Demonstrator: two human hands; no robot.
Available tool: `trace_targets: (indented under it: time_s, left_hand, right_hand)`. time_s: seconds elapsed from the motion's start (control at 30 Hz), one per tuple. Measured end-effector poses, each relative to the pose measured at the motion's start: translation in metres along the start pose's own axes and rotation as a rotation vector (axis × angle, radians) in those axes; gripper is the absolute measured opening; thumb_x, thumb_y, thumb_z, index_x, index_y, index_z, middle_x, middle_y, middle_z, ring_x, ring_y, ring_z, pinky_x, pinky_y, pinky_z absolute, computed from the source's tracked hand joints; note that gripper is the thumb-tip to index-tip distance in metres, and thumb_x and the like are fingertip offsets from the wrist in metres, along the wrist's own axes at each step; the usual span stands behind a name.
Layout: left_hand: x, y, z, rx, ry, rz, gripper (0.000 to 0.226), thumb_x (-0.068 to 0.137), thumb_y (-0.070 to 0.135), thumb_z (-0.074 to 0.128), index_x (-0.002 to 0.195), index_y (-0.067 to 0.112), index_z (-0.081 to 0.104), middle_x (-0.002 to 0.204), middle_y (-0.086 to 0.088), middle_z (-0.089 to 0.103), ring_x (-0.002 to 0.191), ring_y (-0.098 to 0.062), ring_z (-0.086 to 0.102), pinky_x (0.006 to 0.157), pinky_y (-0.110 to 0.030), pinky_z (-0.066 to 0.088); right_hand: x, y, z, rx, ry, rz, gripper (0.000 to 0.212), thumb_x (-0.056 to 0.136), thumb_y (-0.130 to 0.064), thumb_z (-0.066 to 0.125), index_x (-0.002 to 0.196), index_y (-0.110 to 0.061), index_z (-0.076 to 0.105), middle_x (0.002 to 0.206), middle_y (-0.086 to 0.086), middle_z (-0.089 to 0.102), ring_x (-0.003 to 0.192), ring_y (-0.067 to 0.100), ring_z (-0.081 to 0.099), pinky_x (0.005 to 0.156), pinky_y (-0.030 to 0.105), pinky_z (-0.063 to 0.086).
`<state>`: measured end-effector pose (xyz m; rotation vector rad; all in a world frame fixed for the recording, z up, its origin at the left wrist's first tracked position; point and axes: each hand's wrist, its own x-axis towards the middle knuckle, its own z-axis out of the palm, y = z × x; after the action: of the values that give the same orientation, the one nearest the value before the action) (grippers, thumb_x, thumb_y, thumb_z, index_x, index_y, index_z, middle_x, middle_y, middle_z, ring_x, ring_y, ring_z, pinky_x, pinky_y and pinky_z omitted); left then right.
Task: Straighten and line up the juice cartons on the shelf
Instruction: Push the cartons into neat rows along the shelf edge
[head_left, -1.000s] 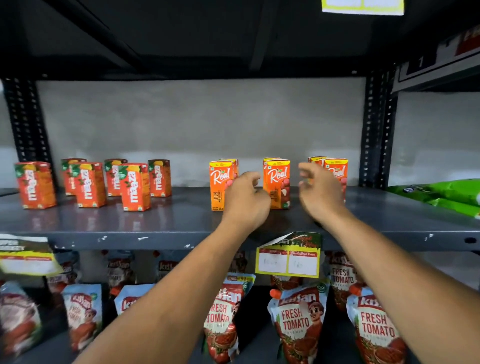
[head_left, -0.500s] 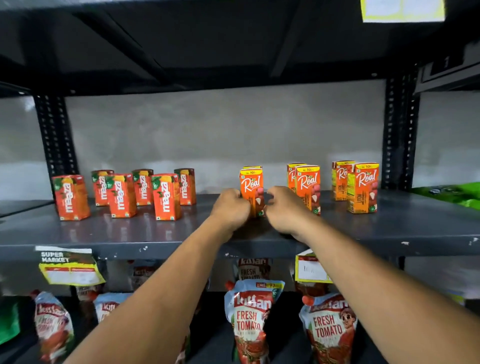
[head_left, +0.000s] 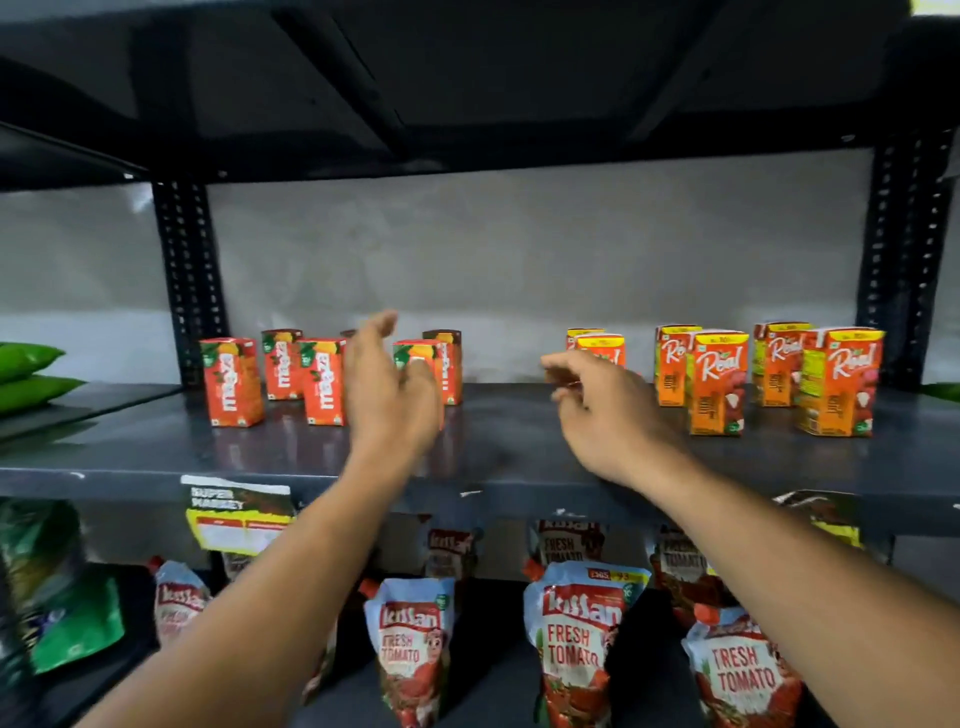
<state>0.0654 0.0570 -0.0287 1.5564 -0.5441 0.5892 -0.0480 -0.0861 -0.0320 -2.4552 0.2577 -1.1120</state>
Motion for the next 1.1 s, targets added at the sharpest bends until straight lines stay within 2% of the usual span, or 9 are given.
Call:
trace_targets:
  time_s: [0.07,0.17,0.23,0.37,0.43,0.47,0.5,0.57,1.1]
  left_hand:
    - [0.034,-0.026,-0.025,0.081,0.001,-0.096,0.045,0.083,0.003,0.048,0.128,0.007,0.050,0.120,-0.002,0.054,0.113,-0.019,0.051,0.102,-0.030,0.039]
    - [0.065,-0.061,-0.041,0.107,-0.204,-0.328,0.026,0.073,0.010,0.046,0.094,0.005,0.058,0.082,-0.011,0.063,0.078,-0.029,0.061,0.069,-0.036,0.053]
    - [0.065,-0.069,-0.045,0.129,-0.304,-0.376,0.017,0.083,0.003,0.042,0.089,0.009,0.056,0.067,-0.007,0.054,0.062,-0.024,0.052,0.055,-0.028,0.042]
    - [0.054,-0.066,-0.046,0.061,-0.476,-0.326,0.028,0.092,-0.006,0.035,0.093,0.004,0.061,0.072,-0.012,0.055,0.068,-0.018,0.053,0.060,-0.031,0.043]
    - [0.057,-0.072,-0.043,0.052,-0.528,-0.292,0.027,0.091,-0.004,0.038,0.107,-0.008,0.060,0.086,-0.036,0.054,0.072,-0.019,0.058,0.064,-0.030,0.048]
    - [0.059,-0.076,-0.040,0.053,-0.567,-0.277,0.031,0.090,-0.004,0.040,0.108,-0.003,0.064,0.086,-0.019,0.066,0.082,-0.022,0.064,0.074,-0.032,0.052]
    - [0.059,-0.078,-0.040,0.067,-0.603,-0.265,0.036,0.087,-0.005,0.041,0.107,0.004,0.069,0.109,-0.007,0.073,0.094,-0.023,0.068,0.086,-0.036,0.055]
    - [0.060,-0.081,-0.039,0.070,-0.631,-0.250,0.042,0.083,-0.004,0.042,0.109,0.011,0.072,0.111,-0.006,0.075,0.107,-0.023,0.068,0.099,-0.041,0.052]
    - [0.054,-0.079,-0.038,0.141,-0.725,-0.193,0.042,0.088,0.003,0.047,0.122,0.019,0.067,0.120,0.001,0.072,0.113,-0.017,0.063,0.102,-0.041,0.050]
  right_hand:
    - [0.009,-0.024,0.026,0.030,-0.103,-0.003,0.038,0.092,-0.007,0.048,0.127,-0.014,0.059,0.128,0.005,0.065,0.118,0.023,0.059,0.097,0.024,0.042]
    - [0.027,-0.047,0.066,0.097,-0.190,0.082,0.038,0.089,-0.006,0.048,0.125,-0.013,0.059,0.129,0.009,0.064,0.119,0.027,0.059,0.100,0.037,0.047]
    - [0.038,-0.056,0.088,0.175,-0.230,0.158,0.035,0.088,-0.004,0.049,0.120,-0.010,0.060,0.124,0.012,0.066,0.115,0.030,0.061,0.097,0.043,0.051]
    - [0.052,-0.055,0.116,0.216,-0.213,0.247,0.026,0.084,-0.011,0.060,0.110,-0.014,0.062,0.109,0.008,0.071,0.100,0.028,0.067,0.088,0.042,0.056]
    - [0.055,-0.051,0.124,0.223,-0.194,0.271,0.026,0.083,-0.013,0.061,0.108,-0.017,0.064,0.105,0.006,0.072,0.095,0.025,0.068,0.085,0.042,0.057]
    - [0.056,-0.048,0.126,0.224,-0.183,0.281,0.025,0.082,-0.015,0.060,0.107,-0.018,0.064,0.104,0.005,0.073,0.092,0.023,0.068,0.084,0.042,0.058]
    - [0.056,-0.046,0.128,0.220,-0.176,0.282,0.025,0.081,-0.017,0.061,0.107,-0.019,0.064,0.103,0.004,0.073,0.091,0.022,0.068,0.083,0.041,0.058]
    - [0.055,-0.046,0.128,0.217,-0.169,0.277,0.027,0.082,-0.019,0.062,0.109,-0.020,0.065,0.103,0.003,0.073,0.091,0.021,0.069,0.083,0.041,0.058]
    - [0.042,-0.059,0.111,0.206,-0.147,0.308,0.033,0.089,-0.012,0.056,0.121,-0.018,0.063,0.120,0.006,0.069,0.106,0.023,0.064,0.089,0.034,0.053]
